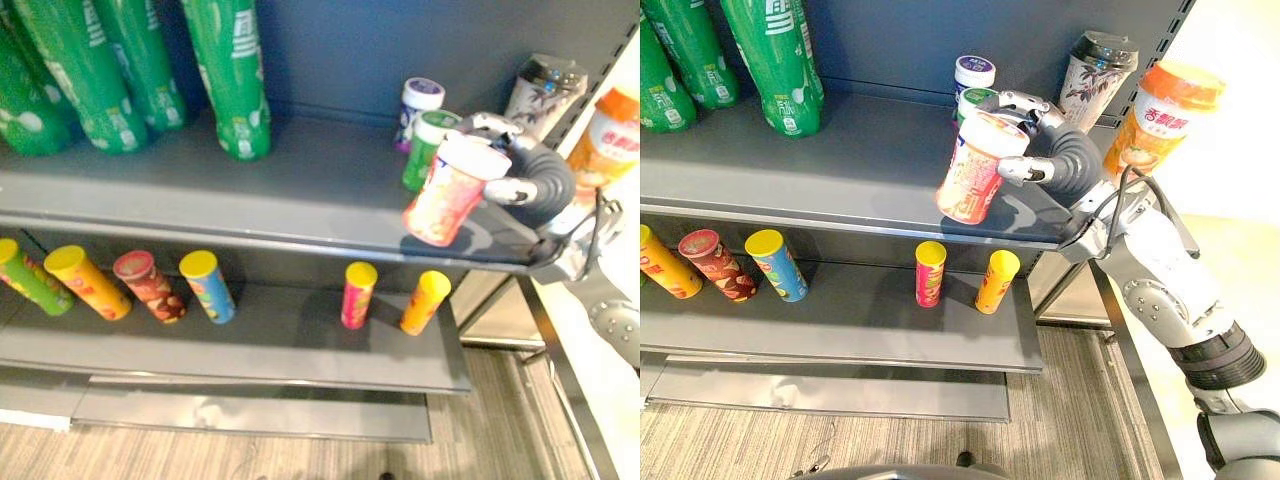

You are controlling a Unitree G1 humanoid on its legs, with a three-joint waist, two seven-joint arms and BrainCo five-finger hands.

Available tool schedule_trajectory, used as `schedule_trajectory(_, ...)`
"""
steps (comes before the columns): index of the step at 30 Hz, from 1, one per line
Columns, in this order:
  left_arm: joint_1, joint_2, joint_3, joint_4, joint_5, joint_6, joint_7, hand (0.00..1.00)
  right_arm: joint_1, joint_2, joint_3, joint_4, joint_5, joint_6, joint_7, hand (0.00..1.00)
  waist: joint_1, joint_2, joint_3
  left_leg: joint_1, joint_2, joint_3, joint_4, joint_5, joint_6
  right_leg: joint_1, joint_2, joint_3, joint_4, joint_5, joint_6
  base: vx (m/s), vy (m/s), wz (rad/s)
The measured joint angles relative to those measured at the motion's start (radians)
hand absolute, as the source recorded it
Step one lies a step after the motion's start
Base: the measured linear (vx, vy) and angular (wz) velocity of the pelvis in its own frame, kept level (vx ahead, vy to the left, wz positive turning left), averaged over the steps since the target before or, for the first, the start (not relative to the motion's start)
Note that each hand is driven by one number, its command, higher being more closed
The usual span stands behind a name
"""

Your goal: Put the gum and the chips on the shelf.

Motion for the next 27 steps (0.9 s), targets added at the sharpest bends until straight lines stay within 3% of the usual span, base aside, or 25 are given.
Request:
schedule_trajectory(7, 0.000, -0.012, 0.010, 0.000, 0.000, -0.001, 0.005, 0.00, 0.017, 0.011, -0.014, 0.000, -0.025, -0.001, -0.001, 1.00, 0.000, 0.013, 0.009, -0.004, 0.001, -0.002, 0.000, 0.000, 0.000, 0.000, 0.000, -0.001, 0.000, 0.000, 0.000, 0.00, 0.000, 0.00)
schedule_trajectory(15, 0.003, -0.018, 0.039, 0.000, 0.000, -0.002, 0.005, 0.00, 0.087, 0.064, -0.083, -0.003, -0.200, -0.007, -0.001, 1.00, 0.000, 0.014, 0.009, -0.005, 0.001, -0.005, 0.000, 0.000, 0.000, 0.002, 0.000, -0.004, 0.000, 0.000, 0.000, 0.00, 0.000, 0.00)
schedule_trajectory(26, 0.005, -0.021, 0.047, 0.000, 0.001, -0.002, 0.009, 0.00, 0.093, 0.187, -0.115, 0.005, -0.429, -0.032, -0.067, 1.00, -0.001, 0.016, 0.008, -0.005, 0.002, -0.020, 0.001, 0.005, -0.004, 0.005, 0.000, -0.014, 0.005, 0.000, 0.000, 0.00, 0.001, 0.02)
schedule_trajectory(27, 0.005, -0.021, 0.047, 0.000, 0.001, -0.002, 0.009, 0.00, 0.093, 0.201, -0.120, 0.005, -0.457, -0.037, -0.069, 0.00, -0.001, 0.016, 0.008, -0.005, 0.002, -0.021, 0.001, 0.006, -0.005, 0.005, 0.000, -0.014, 0.005, 0.001, -0.002, 0.00, 0.000, 0.00)
